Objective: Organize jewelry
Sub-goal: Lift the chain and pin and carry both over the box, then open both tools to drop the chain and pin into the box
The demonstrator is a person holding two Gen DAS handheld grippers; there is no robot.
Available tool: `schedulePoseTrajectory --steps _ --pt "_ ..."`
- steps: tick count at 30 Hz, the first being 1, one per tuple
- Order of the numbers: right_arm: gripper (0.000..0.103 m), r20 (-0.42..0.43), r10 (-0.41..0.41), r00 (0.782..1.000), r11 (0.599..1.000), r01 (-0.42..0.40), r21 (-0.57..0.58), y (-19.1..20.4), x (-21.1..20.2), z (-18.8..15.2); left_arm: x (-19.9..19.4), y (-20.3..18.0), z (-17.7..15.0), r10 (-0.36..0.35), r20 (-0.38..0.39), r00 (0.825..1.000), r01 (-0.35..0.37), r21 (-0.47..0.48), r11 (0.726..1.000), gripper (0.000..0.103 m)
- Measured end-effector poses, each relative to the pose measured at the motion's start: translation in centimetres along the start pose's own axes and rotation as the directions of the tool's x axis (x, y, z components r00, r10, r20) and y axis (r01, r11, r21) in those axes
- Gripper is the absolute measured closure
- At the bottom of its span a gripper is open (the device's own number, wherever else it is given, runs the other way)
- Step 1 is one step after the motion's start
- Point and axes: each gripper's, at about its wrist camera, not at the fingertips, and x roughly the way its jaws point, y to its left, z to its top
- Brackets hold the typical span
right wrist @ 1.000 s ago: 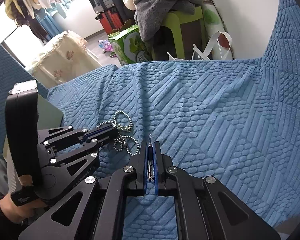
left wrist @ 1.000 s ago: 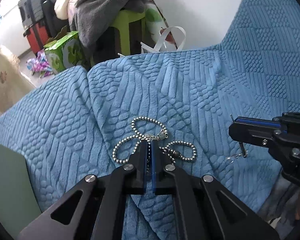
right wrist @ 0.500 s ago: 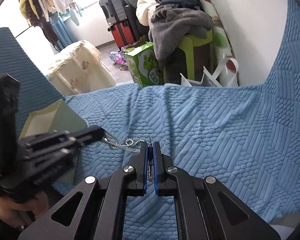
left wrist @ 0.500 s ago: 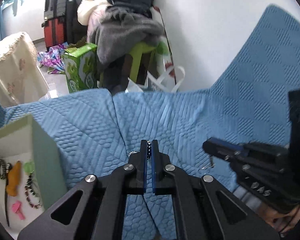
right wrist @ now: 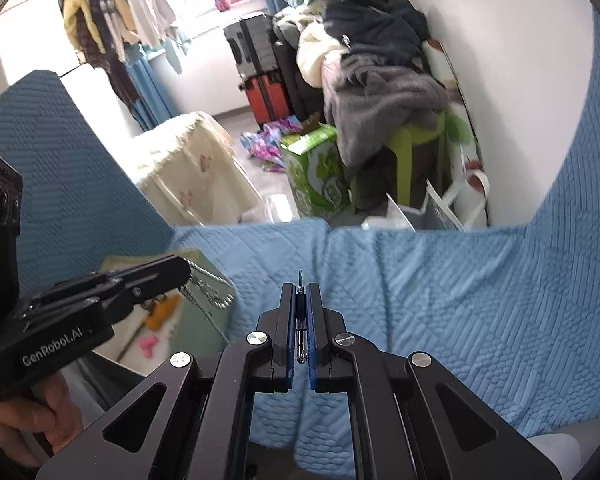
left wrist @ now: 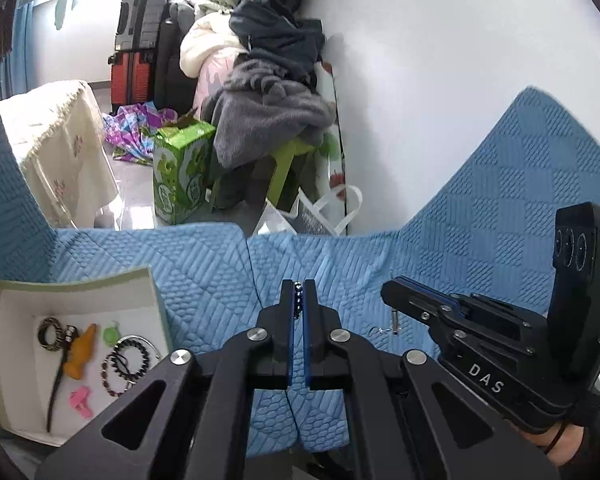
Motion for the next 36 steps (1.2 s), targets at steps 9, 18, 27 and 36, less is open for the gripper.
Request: schedulePoseTrajectory --steps 9,18,27,36 --pt "0.101 0.063 0.039 0.997 0.996 -0.033 -0.083 6.1 -2.6 4.3 -6.4 2.5 3.0 0.018 0.081 0.997 -0.017 -0.008 1.0 0.101" --pt "0.101 0.015 0.112 0.994 0.985 -0.109 -0.131 11.3 -0.7 4.0 -9.1 7.7 1.5 0.043 0.116 0.992 -0.032 -0.092 0.995 0.101" --pt "0.101 -0.126 0.149 0.981 0.978 -0.165 -0.125 14.5 5.8 0.1 -7.0 12.7 -1.9 0.086 0.035 0.996 -0.079 -0.168 0.983 0.1" --pt "0.101 -0.245 0.114 0.963 0.986 -0.141 -0.092 14.5 10.8 -3.9 -3.6 15.0 -5.7 0.145 -0.087 0.986 -0.158 -0.175 0.972 0.1"
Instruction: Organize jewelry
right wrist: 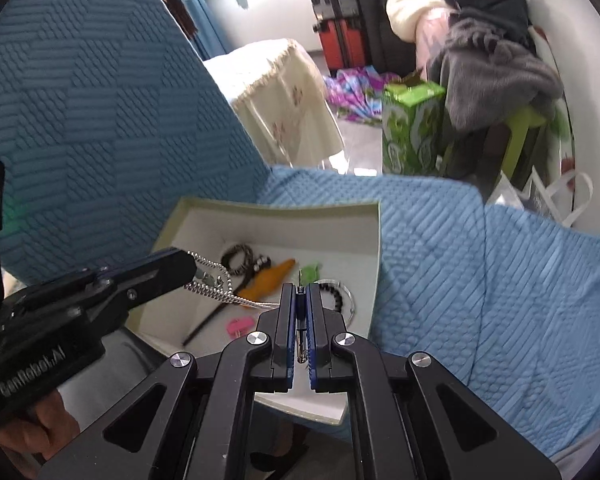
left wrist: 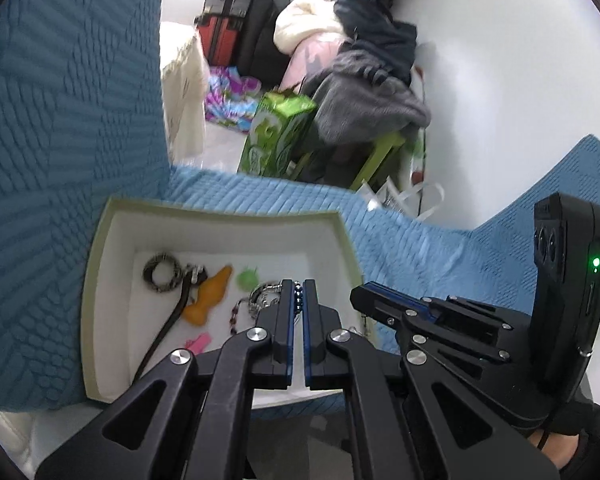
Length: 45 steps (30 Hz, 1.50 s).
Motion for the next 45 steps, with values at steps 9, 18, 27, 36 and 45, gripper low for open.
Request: schedulePoseTrajectory --steps 9,18,27,36,45 --pt "0.1 -0.065 -0.014 0.998 1.0 0.015 0.012 -0.3 2.2 -1.3 1.0 1.5 -1.2 0.014 -0.046 0.999 -0.016 -0.049 0.999 0.1" --pt "0.096 0.001 -0.009 1.0 1.0 0.009 0.001 -0.1 -2.0 0.3 -2.5 0.1 -0.1 0.045 -0.003 0.999 -0.045 -0.041 0.998 0.088" --pt "0.082 0.198 -0.006 0.98 0.999 0.013 -0.034 1.4 -11.9 2.1 -10.5 -2.8 0.8 0.03 0.163 0.986 -0.033 0.015 0.999 0.063" --pt "0.048 0.351 0.018 0.936 0.997 0.008 -0.073 2.4 -20.0 1.2 -16.7 -5.8 0.4 0.033 0.294 0.955 -0.052 0.056 0.997 0.03" --pt "0.006 0.401 -0.035 0.915 0.995 0.07 -0.075 2.1 -22.8 -0.6 -17.9 -6.1 -1.0 0.084 0.325 0.942 -0.105 0.048 0.993 0.004"
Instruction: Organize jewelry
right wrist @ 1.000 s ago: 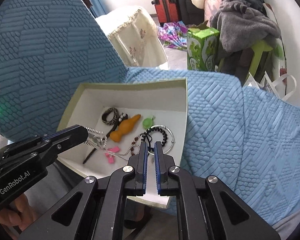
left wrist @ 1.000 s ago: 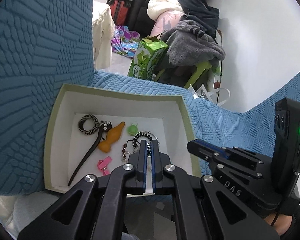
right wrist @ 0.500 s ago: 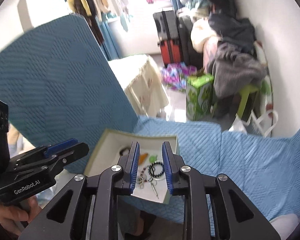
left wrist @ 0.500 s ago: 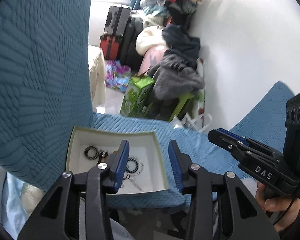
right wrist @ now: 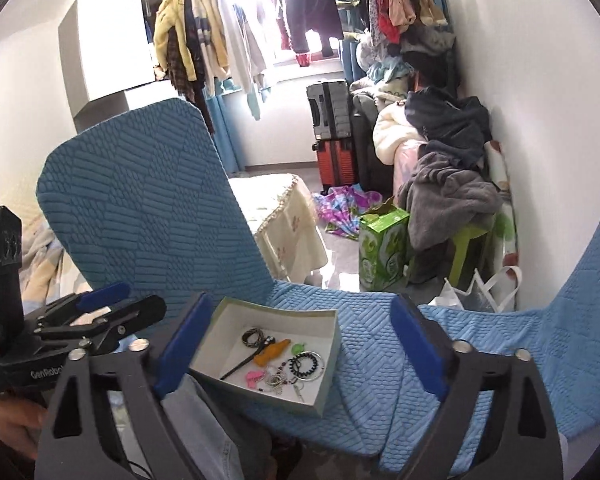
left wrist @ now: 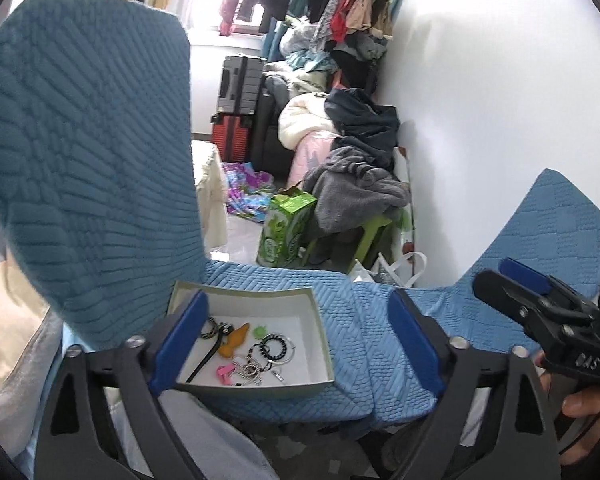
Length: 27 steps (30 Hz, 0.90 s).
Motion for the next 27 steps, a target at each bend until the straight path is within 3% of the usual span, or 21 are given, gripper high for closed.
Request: schedulePoseTrajectory --steps 8,18,27 --pt "0.0 0.021 -0.056 0.998 0.997 0.055 0.046 -0.8 -0.4 -3.0 -0.2 0.0 -2.6 0.07 -0.009 0.997 -0.07 0.011 0.997 0.0" --pt "0.0 -0.037 -0.086 0.996 0.995 0.088 0.044 -1.4 1.0 -8.0 1.1 0.2 -5.6 0.084 -0.052 0.995 -0.084 0.014 0.996 0.0" --pt "0.0 -0.048 -0.099 0.994 0.995 0.1 0.018 -1.1 1.4 -9.6 2.1 0.2 -6.6 0.091 -0.044 0.995 -0.09 0.027 0.996 0.0"
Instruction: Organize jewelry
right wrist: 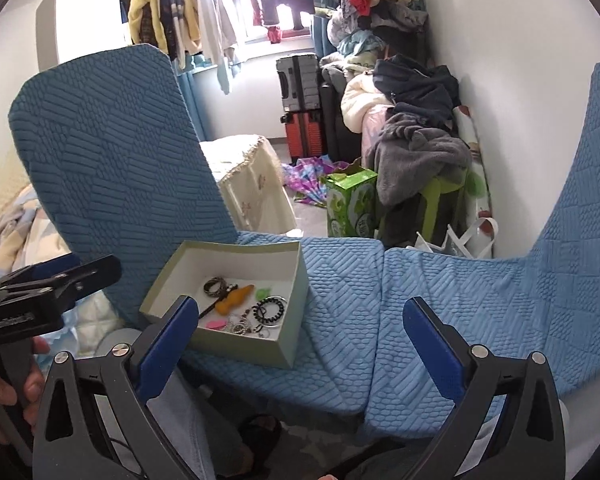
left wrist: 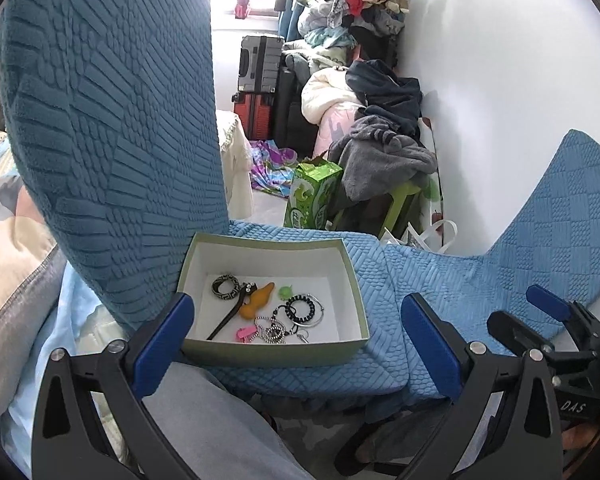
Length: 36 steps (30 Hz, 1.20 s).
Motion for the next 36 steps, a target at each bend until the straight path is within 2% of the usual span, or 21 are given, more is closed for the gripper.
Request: schedulePoseTrajectory --steps 9,15,22,36 --pt "0.0 -0.023 -0.002 1.0 1.0 0.003 0.015 0.2 1.1 -0.8 1.4 0.4 -1.4 0.025 -0.04 0.999 -0.024 0.01 1.0 0.0" --pt "0.0 -0.015 -0.015 1.0 1.0 0.015 0.013 0.0 1.1 -1.0 1.1 0.9 -2.0 0.041 -0.036 0.999 -0.041 0.001 0.999 0.0" --pt "0.0 -0.016 -0.021 1.0 1.0 0.021 0.021 -0.2 1.2 -1.4 1.0 0.9 -2.1 0.037 -0.032 0.999 -0.037 -0.005 0.999 0.0" --pt "0.0 -0.023 -0.058 0.998 0.997 0.059 0.045 -0.6 1.2 -2.0 1.5 1.0 -2.7 0.029 -0.072 0.997 -0.03 -0.015 0.999 0.0"
